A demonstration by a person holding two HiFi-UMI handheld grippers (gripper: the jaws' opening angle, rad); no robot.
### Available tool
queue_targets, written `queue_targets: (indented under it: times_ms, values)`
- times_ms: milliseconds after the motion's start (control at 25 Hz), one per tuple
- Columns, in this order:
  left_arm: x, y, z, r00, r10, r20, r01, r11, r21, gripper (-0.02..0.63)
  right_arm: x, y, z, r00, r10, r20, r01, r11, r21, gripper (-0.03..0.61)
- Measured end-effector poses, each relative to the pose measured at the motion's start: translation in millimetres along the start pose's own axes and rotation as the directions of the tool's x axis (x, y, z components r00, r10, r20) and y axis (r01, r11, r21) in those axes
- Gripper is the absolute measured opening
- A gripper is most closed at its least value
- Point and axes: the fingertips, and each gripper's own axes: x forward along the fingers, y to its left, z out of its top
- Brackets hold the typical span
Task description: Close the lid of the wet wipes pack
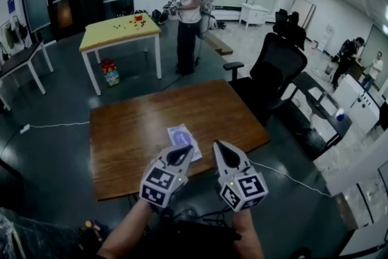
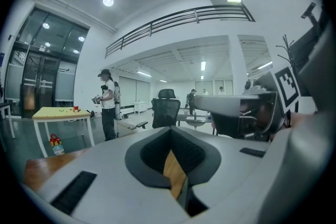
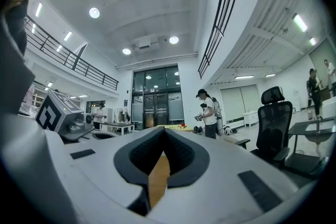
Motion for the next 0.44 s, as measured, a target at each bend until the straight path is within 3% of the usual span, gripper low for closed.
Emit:
queue_targets:
  times_ms: [440]
  values:
    - [2.5,-2.5,0.9,1.000,-0.003,0.000,0.003,1.000,0.008,0.008,0.2,-1.2,-0.6,1.000,0.017,0.002,-0.017,1.000,-0.009,0.009]
